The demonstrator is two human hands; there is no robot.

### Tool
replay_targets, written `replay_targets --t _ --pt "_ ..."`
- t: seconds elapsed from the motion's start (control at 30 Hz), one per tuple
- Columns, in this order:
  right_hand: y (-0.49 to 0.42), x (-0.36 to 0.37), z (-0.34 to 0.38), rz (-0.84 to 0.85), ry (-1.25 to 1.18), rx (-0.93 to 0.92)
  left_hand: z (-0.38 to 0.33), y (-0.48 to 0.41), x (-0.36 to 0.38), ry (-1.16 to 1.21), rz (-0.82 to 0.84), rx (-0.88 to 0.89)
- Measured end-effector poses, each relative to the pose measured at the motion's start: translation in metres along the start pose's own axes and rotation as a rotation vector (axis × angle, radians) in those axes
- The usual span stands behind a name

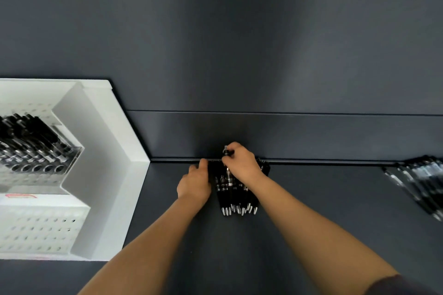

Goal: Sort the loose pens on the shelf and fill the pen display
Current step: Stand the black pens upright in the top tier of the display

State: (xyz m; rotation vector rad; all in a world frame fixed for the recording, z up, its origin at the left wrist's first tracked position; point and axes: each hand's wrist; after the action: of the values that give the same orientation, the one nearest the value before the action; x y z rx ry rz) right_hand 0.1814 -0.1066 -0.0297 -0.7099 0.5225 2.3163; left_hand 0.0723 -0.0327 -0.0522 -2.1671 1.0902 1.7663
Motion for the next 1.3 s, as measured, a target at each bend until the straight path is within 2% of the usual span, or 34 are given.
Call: replay_targets --t 0.1,0.3,0.47,0.63,0.8,0.93,1.03,1.3 --pt "0.005 -0.006 0.001 -0.049 -0.082 -0.046 0.003 0.002 -0.003 0.106 0.005 0.000" --pt "0.023 -0.017 0.018 -0.080 -0.287 -0.135 0.006 0.014 -0.026 0.643 0.026 0.051" --pt "0.035 -0.018 0.051 -0.097 -0.393 -0.196 0.008 0.034 -0.056 0.884 -0.026 0.093" --pt "0.049 -0.014 0.093 -0.105 -0.496 -0.280 0.023 0.052 -0.088 0.925 -0.214 0.198" --pt "0.058 0.003 0.131 -0.124 -0.527 -0.343 0.046 0.062 -0.112 1.004 -0.274 0.240" --pt "0.064 0.016 0.168 -0.159 -0.644 -0.396 0.071 0.074 -0.140 0.949 -0.446 0.396" --pt "0.068 0.037 0.199 -0.133 -0.674 -0.432 0.102 0.083 -0.160 0.922 -0.554 0.412" --pt "0.083 0.108 0.280 -0.106 -0.527 -0.629 0.202 0.090 -0.206 0.922 -0.785 0.410"
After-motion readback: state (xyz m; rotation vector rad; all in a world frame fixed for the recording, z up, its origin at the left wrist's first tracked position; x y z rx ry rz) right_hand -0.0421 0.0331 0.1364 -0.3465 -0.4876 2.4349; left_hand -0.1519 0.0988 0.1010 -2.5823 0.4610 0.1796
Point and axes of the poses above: each hand's wrist, its own y-axis away from the middle knuckle, its own x-axis out of the palm, z = x × y, and after that the axes turned 7 degrees about -x, right-handed
